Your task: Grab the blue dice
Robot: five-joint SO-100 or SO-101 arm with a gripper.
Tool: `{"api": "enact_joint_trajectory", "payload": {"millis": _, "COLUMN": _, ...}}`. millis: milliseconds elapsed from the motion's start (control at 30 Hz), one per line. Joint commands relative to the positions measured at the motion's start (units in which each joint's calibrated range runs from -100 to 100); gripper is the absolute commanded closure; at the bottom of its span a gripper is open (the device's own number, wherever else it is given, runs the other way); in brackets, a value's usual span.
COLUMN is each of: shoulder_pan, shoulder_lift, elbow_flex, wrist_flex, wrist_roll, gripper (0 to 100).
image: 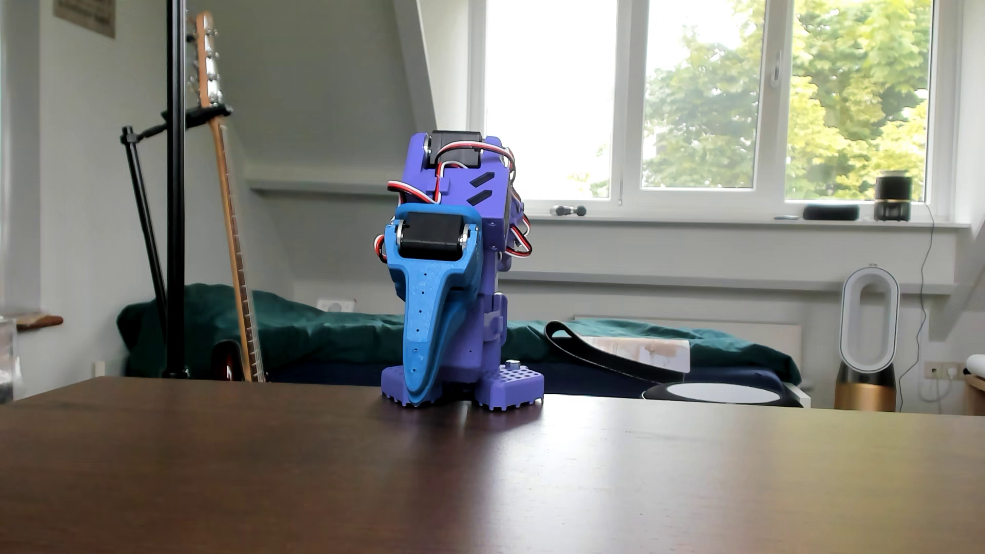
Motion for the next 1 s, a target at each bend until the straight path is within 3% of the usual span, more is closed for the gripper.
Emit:
{"api": "enact_joint_trajectory", "payload": {"millis": 0, "shoulder_pan": -5.76, "shoulder_lift": -0.07, "elbow_flex": -4.00, "wrist_flex": 0.24, "wrist_roll": -0.23, "gripper": 97}}
{"api": "enact_joint_trajectory", "payload": {"millis": 800, "shoulder_pan": -5.84, "shoulder_lift": -0.07, "elbow_flex": -4.00, "wrist_flex": 0.24, "wrist_roll": 0.03, "gripper": 97}}
{"api": "enact_joint_trajectory", "payload": {"millis": 967, "shoulder_pan": -0.28, "shoulder_lift": -0.07, "elbow_flex": -6.71, "wrist_flex": 0.75, "wrist_roll": 2.08, "gripper": 97}}
